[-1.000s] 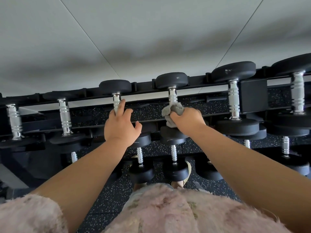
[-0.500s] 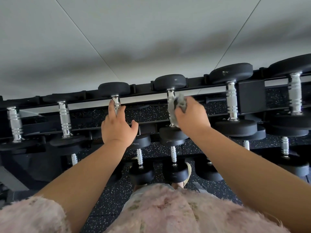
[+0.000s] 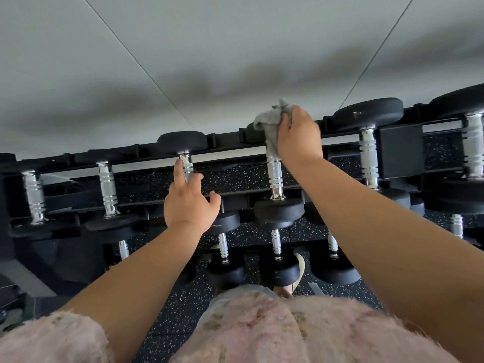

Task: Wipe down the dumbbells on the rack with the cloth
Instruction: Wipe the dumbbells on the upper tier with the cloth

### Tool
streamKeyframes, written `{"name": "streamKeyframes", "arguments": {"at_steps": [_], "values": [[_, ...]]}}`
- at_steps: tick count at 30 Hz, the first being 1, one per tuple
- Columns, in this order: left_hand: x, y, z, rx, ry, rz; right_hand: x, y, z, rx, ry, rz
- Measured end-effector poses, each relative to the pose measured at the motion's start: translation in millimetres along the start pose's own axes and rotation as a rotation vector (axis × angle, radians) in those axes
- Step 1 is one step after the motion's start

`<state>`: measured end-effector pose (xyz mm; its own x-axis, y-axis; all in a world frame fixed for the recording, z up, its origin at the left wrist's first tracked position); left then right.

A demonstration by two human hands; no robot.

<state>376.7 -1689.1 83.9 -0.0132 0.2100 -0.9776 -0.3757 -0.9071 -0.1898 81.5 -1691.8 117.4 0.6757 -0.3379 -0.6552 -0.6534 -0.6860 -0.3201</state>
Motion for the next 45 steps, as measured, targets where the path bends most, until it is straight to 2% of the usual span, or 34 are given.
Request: {"name": "streamKeyframes", "arguments": {"at_steps": [3,4,6,7,9,12,14,16,21,23,25,27,31,33,35,38,42,45], "values": [[1.1,-0.7,-1.2,-0.007,-0.012,-0.008,-9.8,18.4,19.4,0.324,0.041,-0.035],[1.4,-1.1,-1.4,-0.008,-0.014,-0.01,-11.8,21.6,21.2,0.375,0.013,-0.046],[1.4,-1.3,-1.4,-0.006,-0.016,-0.008,-11.2,19.5,11.9,0.34,-0.004,-0.029],[1.4,-1.1,-1.1,-0.002,-0.015,-0.007,-8.5,13.9,1.9,0.254,0.001,-0.025],[0.8,-0.3,-0.4,0.004,-0.015,-0.004,3.7,-1.7,-24.3,-0.067,-0.07,-0.034],[0.5,-0.1,-0.5,-0.001,-0.015,-0.009,23.9,-32.1,-50.9,-0.547,-0.353,-0.103],[0.5,0.1,-0.7,0.0,-0.016,-0.013,30.9,-34.8,-53.0,-0.698,-0.568,-0.076],[0.5,0.3,-1.2,0.001,-0.021,-0.012,27.1,-24.4,-48.9,-0.64,-0.578,-0.075],[1.0,1.1,-1.7,0.003,-0.031,-0.008,5.8,14.7,-20.5,0.014,-0.068,-0.113],[1.8,0.4,-3.2,0.002,-0.029,-0.01,6.1,21.9,-18.0,0.114,-0.037,-0.104],[2.7,0.4,-4.9,0.006,-0.029,-0.002,8.6,20.5,-33.5,-0.026,-0.109,-0.052],[3.7,0.6,-5.9,0.011,-0.029,0.006,18.6,3.1,-53.2,-0.293,-0.24,-0.064],[4.6,0.1,-5.2,0.014,-0.029,0.009,48.5,-38.0,-47.4,-0.818,-0.747,-0.071],[3.4,0.9,-4.8,0.012,-0.033,0.006,49.8,-33.8,-42.9,-0.907,-0.869,-0.062],[2.8,1.3,-4.6,0.008,-0.036,0.002,44.8,-23.9,-52.4,-0.861,-0.842,-0.107],[3.5,0.6,-5.2,0.008,-0.038,0.007,36.6,-9.8,-70.3,-0.639,-0.704,-0.116],[3.0,0.9,-4.8,0.014,-0.029,0.005,25.9,12.7,-54.4,-0.197,-0.279,-0.081],[2.0,0.2,-4.6,0.006,-0.032,-0.003,13.7,18.8,-37.1,-0.072,-0.058,-0.001]]}}
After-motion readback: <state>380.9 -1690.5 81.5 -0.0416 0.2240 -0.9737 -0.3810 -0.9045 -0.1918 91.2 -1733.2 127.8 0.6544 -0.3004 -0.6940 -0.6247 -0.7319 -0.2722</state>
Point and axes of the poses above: each hand's wrist, its own y-axis towards the middle knuckle, its own x-axis out of the palm, z = x × y, the point moved 6 cm from there along y, towards the middle knuckle, and after that the axes turned 12 degrees about x, right-handed, at the moved point
